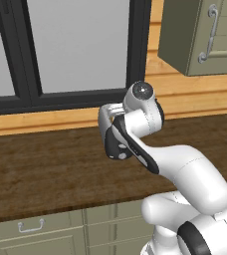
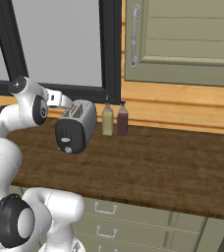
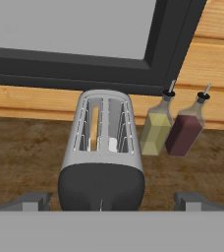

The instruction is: Start the toaster. Once the lever pops up, take the bread to the plate on the dining counter.

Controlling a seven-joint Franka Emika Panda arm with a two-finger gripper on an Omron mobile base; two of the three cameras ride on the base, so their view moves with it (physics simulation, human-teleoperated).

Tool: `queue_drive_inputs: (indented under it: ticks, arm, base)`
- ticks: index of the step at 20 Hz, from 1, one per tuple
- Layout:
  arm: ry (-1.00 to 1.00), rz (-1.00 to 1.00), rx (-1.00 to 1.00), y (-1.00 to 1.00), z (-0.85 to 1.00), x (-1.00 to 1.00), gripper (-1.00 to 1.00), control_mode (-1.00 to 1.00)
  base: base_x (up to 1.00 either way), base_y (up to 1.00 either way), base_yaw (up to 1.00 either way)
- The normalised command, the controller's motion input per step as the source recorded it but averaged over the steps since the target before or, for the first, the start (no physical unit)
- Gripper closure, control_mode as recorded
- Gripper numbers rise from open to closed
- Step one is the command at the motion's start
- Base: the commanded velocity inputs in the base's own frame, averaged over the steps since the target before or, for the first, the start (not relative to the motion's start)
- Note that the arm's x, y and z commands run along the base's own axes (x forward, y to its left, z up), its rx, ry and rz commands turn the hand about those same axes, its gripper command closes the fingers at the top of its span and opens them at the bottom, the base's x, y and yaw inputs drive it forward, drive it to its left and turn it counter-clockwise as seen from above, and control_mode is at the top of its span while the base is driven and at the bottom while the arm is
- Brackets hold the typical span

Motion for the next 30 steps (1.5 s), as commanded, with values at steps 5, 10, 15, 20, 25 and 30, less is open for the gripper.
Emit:
queue_drive_inputs:
  ticks: [5,10,15,20,25,30]
  arm:
    - [0.0,0.0,0.0,0.0,0.0,0.0,-1.0,-1.0]
    - [0.0,0.0,0.0,0.0,0.0,0.0,-1.0,-1.0]
    - [0.0,0.0,0.0,0.0,0.0,0.0,-1.0,-1.0]
    - [0.0,0.0,0.0,0.0,0.0,0.0,-1.0,-1.0]
    - [0.0,0.0,0.0,0.0,0.0,0.0,-1.0,-1.0]
    - [0.0,0.0,0.0,0.0,0.0,0.0,-1.0,-1.0]
  base:
    - [0.0,0.0,0.0]
    - [0.0,0.0,0.0]
    - [0.0,0.0,0.0]
    - [0.0,0.0,0.0]
    - [0.0,0.0,0.0]
    - [0.0,0.0,0.0]
